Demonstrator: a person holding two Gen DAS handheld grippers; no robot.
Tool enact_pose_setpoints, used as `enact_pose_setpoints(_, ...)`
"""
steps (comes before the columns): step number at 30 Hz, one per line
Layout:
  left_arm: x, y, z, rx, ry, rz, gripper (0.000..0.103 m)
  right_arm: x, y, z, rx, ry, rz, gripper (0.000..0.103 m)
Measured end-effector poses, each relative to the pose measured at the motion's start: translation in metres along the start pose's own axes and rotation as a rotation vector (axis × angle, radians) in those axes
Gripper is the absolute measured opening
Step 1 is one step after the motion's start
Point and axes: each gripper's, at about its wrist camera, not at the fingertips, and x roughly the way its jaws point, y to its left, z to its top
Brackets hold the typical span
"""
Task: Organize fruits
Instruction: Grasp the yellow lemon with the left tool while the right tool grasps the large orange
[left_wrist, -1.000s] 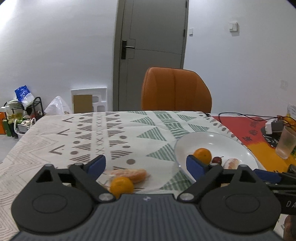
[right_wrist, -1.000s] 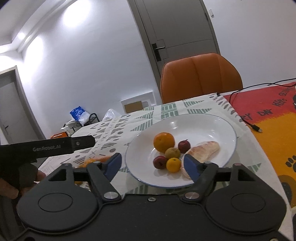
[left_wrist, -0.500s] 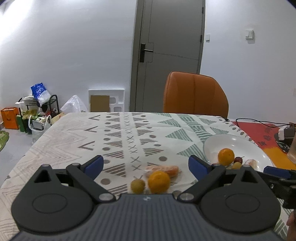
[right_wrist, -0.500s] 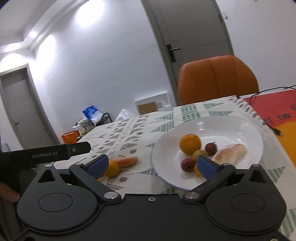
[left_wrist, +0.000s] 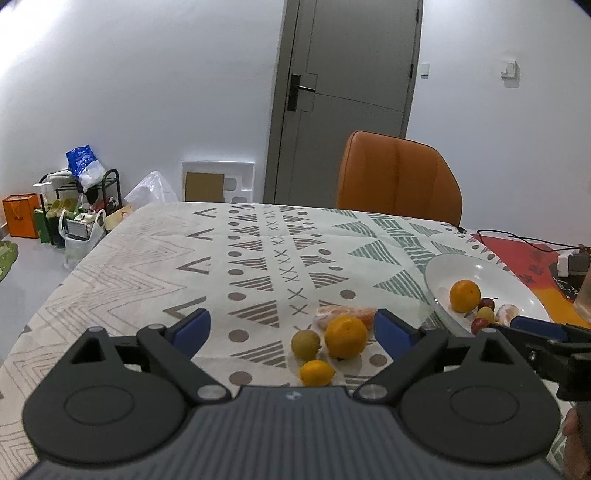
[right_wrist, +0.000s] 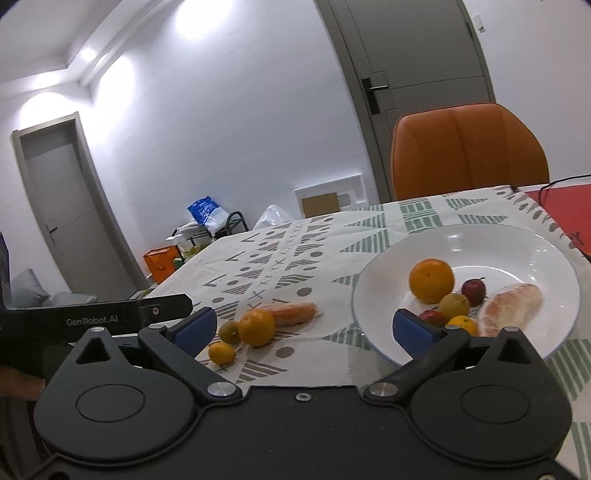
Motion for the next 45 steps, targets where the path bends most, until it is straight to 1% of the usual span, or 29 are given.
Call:
enact_pose_setpoints(4,0.0,0.006,-0.003,-0.012,0.009,-0.004,0.094,0.004,0.005,0.0,-0.011,0.006,0.016,0.103)
enact_pose_setpoints(7,0.002,0.01,-0.005,-0.025,0.026,-0.008,0.089,0.006,0.008,-0.001,-0.017,0.009,0.028,0.101)
enact_pose_setpoints(9,0.005,0.012,-0.006,-0.035,0.038,-0.012,0.083,0.008,0.009,-0.001,-0.021,0.017,0.033,0.098)
enact_pose_setpoints(11,0.007,0.014,-0.008,-0.042,0.051,-0.02,0.078,0.011,0.01,-0.002,-0.023,0.03,0.036,0.089)
enact_pose_setpoints(13,0.01,0.014,-0.011,-0.046,0.063,-0.026,0.074,0.013,0.011,-0.002,-0.025,0.047,0.036,0.084)
enact_pose_setpoints(17,0.016,0.015,-0.015,-0.056,0.084,-0.041,0.065,0.017,0.011,-0.004,-0.026,0.067,0.031,0.076)
enact_pose_setpoints(21,0.021,0.013,-0.019,-0.058,0.1,-0.056,0.062,0.02,0.01,-0.006,-0.026,0.08,0.027,0.072)
enact_pose_setpoints(23,0.024,0.012,-0.021,-0.059,0.11,-0.066,0.061,0.022,0.009,-0.006,-0.026,0.089,0.026,0.066)
enact_pose_setpoints(26,0.029,0.011,-0.023,-0.063,0.121,-0.076,0.058,0.024,0.009,-0.007,-0.029,0.1,0.024,0.061)
enact_pose_setpoints(38,0.048,0.0,-0.026,-0.064,0.151,-0.094,0.057,0.028,0.007,-0.005,-0.037,0.123,0.01,0.06)
enact_pose_setpoints(41,0.05,-0.004,-0.028,-0.063,0.146,-0.07,0.053,0.029,0.006,-0.004,-0.039,0.125,0.006,0.06)
enact_pose_setpoints(45,0.051,-0.01,-0.029,-0.066,0.139,-0.033,0.052,0.031,0.006,-0.005,-0.039,0.131,0.008,0.06)
